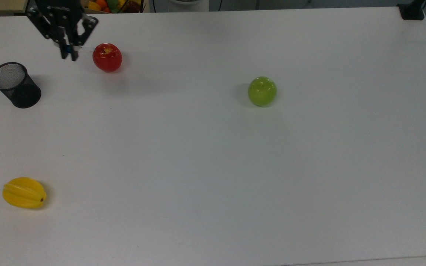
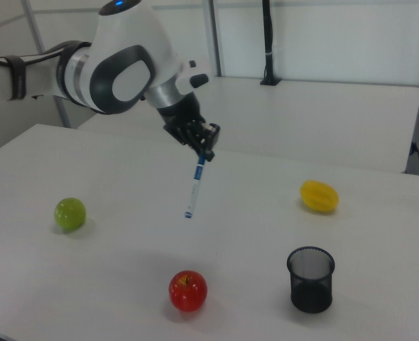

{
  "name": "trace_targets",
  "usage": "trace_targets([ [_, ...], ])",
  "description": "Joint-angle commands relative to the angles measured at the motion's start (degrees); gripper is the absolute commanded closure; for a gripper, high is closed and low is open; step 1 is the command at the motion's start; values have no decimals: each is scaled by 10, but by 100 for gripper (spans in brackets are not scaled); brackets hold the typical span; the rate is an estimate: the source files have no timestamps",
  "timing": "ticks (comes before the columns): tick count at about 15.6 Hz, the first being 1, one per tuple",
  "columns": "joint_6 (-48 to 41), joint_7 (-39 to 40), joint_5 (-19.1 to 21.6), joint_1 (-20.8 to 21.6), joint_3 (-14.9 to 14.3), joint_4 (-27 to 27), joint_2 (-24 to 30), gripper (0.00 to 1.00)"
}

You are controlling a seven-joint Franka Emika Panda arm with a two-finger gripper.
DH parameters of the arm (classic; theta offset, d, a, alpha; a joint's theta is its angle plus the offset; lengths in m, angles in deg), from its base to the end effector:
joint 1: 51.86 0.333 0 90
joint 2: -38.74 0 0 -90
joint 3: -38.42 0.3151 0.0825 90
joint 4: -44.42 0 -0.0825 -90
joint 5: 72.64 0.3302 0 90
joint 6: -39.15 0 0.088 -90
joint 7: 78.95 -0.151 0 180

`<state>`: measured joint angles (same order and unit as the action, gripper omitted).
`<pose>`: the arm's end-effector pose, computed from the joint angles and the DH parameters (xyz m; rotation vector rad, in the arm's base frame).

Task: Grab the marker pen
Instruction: 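Carry the marker toward the green apple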

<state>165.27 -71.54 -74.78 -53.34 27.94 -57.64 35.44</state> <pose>0.5638 -0.1199 0.5255 2.9895 -0.0908 0.5302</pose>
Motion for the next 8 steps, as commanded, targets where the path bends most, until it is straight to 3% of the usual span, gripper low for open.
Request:
trace_targets([
  [1, -53, -37, 9, 0, 60, -14, 8, 100],
  [8, -102, -86, 58, 1, 164, -15, -39, 100],
])
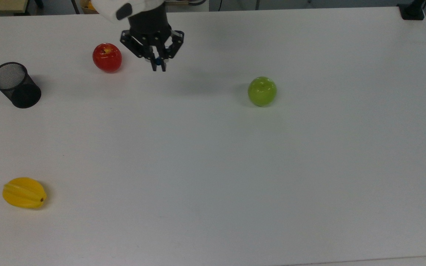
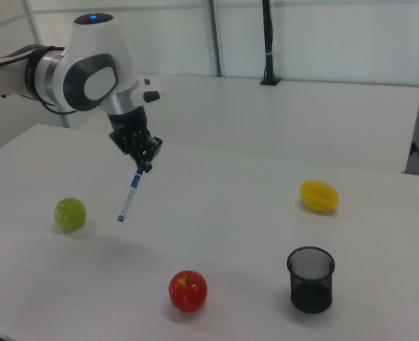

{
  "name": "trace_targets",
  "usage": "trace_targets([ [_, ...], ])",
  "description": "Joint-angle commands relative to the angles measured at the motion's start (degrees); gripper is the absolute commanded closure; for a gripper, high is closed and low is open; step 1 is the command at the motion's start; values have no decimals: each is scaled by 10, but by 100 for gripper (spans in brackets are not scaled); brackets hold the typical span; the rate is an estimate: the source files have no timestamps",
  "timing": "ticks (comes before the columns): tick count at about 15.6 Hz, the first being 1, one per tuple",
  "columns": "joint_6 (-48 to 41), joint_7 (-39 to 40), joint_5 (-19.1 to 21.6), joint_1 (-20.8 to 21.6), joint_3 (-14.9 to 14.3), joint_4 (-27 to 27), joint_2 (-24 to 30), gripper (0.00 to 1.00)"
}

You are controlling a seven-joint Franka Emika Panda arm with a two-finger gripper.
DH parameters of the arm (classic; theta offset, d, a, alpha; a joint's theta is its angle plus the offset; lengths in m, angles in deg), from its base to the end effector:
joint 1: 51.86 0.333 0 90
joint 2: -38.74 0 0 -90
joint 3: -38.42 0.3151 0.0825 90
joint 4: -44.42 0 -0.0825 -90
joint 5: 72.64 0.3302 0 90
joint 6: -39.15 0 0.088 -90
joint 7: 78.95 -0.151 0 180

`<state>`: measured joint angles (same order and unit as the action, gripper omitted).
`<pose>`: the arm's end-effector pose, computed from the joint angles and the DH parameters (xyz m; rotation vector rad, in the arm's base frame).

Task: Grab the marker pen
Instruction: 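Carry the marker toward the green apple, then lower the marker to the table and open the gripper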

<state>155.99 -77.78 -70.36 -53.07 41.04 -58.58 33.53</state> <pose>0.5596 0.0168 0.4785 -3.0913 -0.0452 -0.2332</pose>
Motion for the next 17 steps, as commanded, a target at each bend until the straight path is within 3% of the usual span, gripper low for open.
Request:
trace_targets([
  [1, -6, -36, 14, 2, 44, -5, -32, 100],
  [6, 0, -53, 12, 41, 54, -4, -84, 99],
  [14, 75, -53, -11, 57, 54, -4, -151, 99],
  [17, 92, -52, -16, 59, 54, -5, -161, 91],
])
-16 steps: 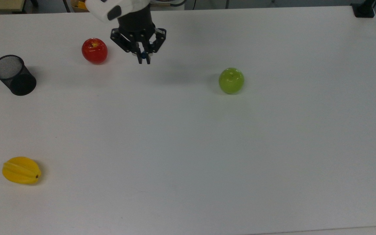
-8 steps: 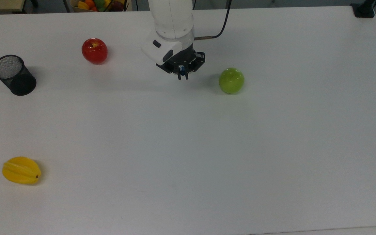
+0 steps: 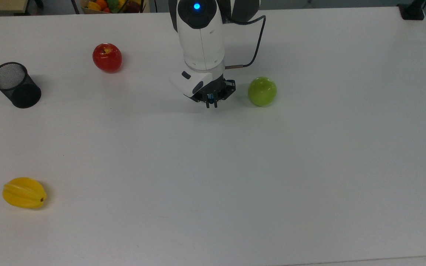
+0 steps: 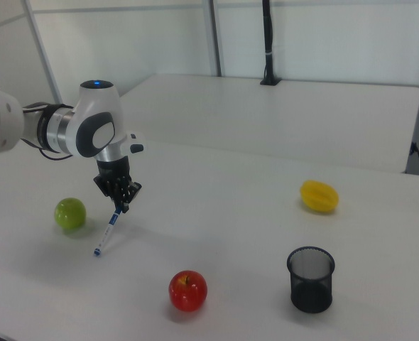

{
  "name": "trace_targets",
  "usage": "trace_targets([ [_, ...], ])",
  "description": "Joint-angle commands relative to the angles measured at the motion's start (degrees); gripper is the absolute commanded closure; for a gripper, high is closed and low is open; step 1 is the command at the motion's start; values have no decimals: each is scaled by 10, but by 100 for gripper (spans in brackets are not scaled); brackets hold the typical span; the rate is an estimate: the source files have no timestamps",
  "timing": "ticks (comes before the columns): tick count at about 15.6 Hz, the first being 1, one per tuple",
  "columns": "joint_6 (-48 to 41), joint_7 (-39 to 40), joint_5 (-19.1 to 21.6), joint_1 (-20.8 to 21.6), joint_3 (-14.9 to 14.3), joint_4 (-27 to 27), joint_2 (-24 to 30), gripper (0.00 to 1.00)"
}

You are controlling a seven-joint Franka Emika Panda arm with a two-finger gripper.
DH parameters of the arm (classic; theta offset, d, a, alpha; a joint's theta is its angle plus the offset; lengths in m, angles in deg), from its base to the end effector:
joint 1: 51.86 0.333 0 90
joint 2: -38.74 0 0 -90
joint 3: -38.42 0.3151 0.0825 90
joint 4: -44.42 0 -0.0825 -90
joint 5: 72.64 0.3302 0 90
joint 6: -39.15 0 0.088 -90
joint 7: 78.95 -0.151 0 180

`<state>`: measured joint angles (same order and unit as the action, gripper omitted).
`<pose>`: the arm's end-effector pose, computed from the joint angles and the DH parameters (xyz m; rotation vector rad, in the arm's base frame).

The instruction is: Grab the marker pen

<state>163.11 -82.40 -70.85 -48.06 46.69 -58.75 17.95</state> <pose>0.5844 0.1217 0.3335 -3.0590 -0.1894 0.0108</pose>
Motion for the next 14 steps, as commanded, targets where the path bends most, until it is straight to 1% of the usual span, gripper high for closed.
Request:
trace_targets([
  [1, 22, -6, -15, 9, -3, -4, -7, 80],
  [3, 22, -6, -29, 9, -3, -4, -7, 41],
  [4, 21, -6, -33, 9, -3, -4, -7, 25],
  [6, 20, -5, -33, 9, -3, -3, -6, 5],
  [7, 20, -6, -33, 9, -3, -3, -3, 0],
  [9, 13, -7, -33, 6, -3, -2, 10, 0],
  [11, 6, -7, -33, 3, -4, -3, 35, 0],
  [14, -52, -6, -33, 1, -14, 4, 85, 0],
])
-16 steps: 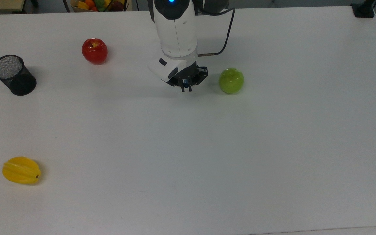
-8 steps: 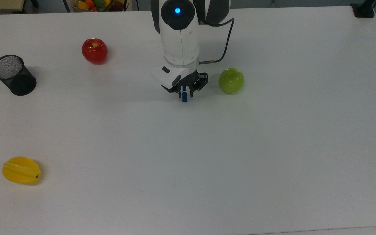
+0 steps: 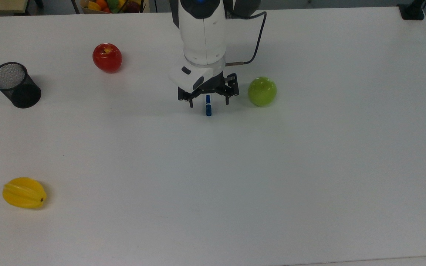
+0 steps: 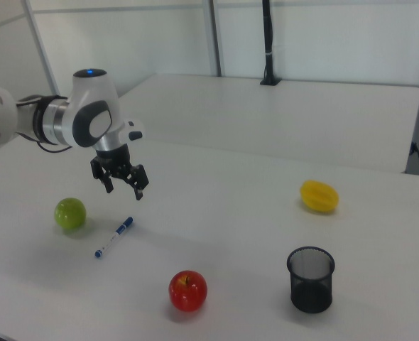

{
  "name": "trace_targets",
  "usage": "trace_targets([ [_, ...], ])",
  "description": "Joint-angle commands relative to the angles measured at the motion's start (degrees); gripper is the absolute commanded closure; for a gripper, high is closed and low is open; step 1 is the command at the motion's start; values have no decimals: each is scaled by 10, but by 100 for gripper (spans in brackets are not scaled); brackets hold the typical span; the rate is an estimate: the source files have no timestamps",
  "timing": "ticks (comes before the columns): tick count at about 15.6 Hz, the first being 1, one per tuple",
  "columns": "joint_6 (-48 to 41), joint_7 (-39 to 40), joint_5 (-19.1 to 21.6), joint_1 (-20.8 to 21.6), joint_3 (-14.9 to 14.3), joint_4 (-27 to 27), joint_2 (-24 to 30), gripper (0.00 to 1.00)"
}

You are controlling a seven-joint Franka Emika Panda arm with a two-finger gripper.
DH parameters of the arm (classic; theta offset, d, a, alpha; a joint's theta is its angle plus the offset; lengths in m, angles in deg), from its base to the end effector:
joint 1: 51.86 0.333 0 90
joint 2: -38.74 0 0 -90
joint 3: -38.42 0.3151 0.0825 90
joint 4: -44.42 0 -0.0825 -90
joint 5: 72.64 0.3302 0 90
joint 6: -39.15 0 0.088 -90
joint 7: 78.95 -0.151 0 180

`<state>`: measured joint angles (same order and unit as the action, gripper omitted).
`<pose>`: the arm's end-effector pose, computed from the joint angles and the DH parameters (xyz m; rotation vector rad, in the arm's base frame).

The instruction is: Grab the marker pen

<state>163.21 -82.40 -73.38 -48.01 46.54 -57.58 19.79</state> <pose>0.5902 0.1182 0.3609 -3.0900 -0.2271 -0.0813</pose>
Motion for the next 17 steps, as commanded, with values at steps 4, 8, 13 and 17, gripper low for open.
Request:
trace_targets([
  [4, -144, -7, -7, -1, -39, -6, 142, 0],
  [8, -221, -9, 2, 5, -70, -1, 206, 0],
  [13, -289, -6, 36, 4, -101, 33, 237, 0],
  [17, -256, 26, 38, 5, -111, 34, 235, 0],
])
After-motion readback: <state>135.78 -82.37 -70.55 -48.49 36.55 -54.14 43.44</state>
